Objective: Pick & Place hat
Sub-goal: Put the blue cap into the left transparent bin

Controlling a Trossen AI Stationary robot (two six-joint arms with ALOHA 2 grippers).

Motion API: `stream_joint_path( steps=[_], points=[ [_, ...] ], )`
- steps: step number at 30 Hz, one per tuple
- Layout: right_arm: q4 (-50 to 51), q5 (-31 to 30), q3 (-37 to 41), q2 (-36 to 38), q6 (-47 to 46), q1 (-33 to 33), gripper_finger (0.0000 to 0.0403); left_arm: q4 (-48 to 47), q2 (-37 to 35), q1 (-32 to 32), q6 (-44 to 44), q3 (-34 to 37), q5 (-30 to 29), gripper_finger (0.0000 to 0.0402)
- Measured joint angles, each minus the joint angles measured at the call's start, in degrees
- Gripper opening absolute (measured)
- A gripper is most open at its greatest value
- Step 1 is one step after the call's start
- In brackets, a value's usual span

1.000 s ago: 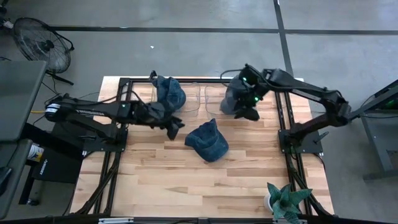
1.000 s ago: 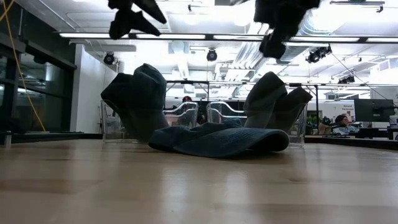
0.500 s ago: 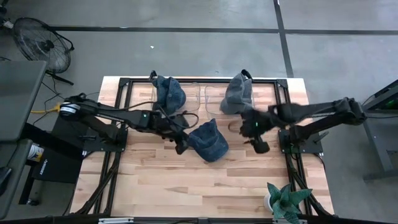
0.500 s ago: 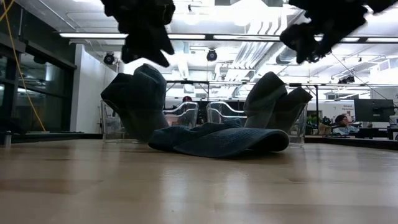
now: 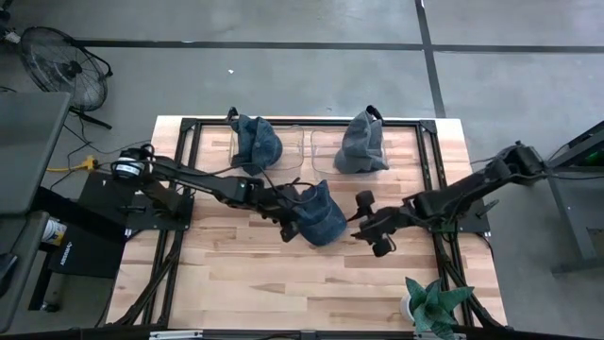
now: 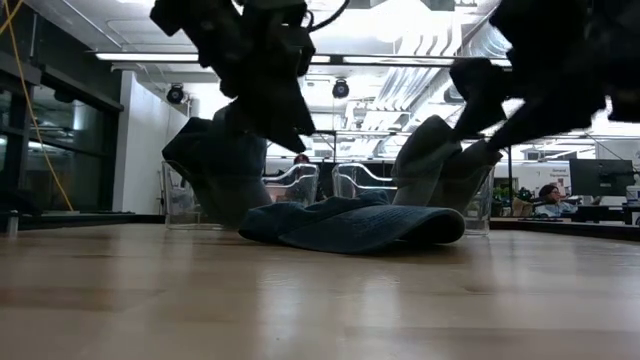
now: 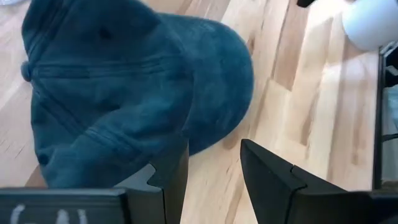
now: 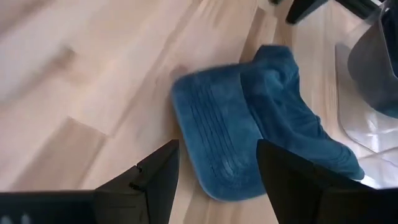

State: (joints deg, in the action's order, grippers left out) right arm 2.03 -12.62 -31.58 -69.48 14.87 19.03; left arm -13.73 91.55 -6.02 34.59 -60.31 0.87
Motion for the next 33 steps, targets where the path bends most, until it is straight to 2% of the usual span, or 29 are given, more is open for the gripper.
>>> stream_joint_path(
  steps=[8,12,17,26,33],
  points=[
    [-4.9,-5.3,1.5,-8.6,4.1,2.3,0.0208,2.6,3.4,0.0,0.2,0.0,-0.4,0.0144],
    [-10.6,-6.8,1.5,-14.5,4.5,2.8,0.0208,4.4,4.4,0.0,0.2,-0.1,-0.5,0.0144],
    [-15.8,-11.8,1.5,-19.9,4.7,2.8,0.0208,4.7,6.0,0.0,0.2,-0.1,-0.9,0.0144],
    [-21.6,-14.6,1.4,-24.4,4.7,2.6,0.0208,5.3,6.1,0.0,1.0,-0.1,-1.2,0.0144],
    [-23.2,-16.4,1.4,-24.9,4.7,2.6,0.0208,5.5,6.1,0.0,1.9,-0.1,0.0,0.0144]
  ],
)
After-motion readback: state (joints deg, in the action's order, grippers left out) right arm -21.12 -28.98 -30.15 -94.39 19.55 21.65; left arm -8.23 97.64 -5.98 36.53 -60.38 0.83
